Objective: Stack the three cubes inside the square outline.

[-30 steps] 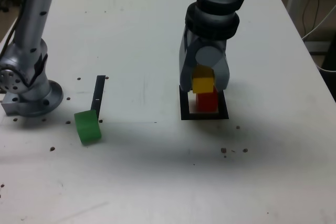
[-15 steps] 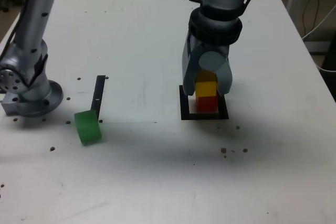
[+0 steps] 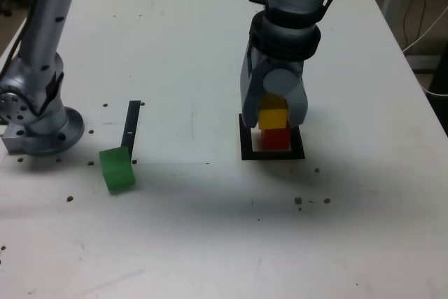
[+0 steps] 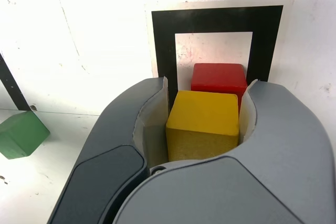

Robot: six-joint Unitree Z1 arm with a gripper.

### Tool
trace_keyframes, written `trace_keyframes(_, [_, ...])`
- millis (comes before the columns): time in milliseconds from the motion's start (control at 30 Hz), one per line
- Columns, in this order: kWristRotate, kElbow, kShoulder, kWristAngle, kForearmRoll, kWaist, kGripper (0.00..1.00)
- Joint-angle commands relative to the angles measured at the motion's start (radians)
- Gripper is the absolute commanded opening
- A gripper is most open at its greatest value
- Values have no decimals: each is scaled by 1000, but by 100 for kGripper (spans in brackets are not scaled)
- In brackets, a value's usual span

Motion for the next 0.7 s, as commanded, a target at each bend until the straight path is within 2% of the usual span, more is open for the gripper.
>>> trace_keyframes(0, [-3, -5, -8, 2, 0, 2, 24])
trace_keyframes(367, [-3, -5, -8, 4, -5, 2, 27])
trace_keyframes(433, [-3, -4, -7, 3, -7, 2, 36])
trace_keyframes(600, [-3, 3, -7, 2, -21, 2, 74])
trace_keyframes(667, [-2, 9, -7, 3, -31, 2, 86])
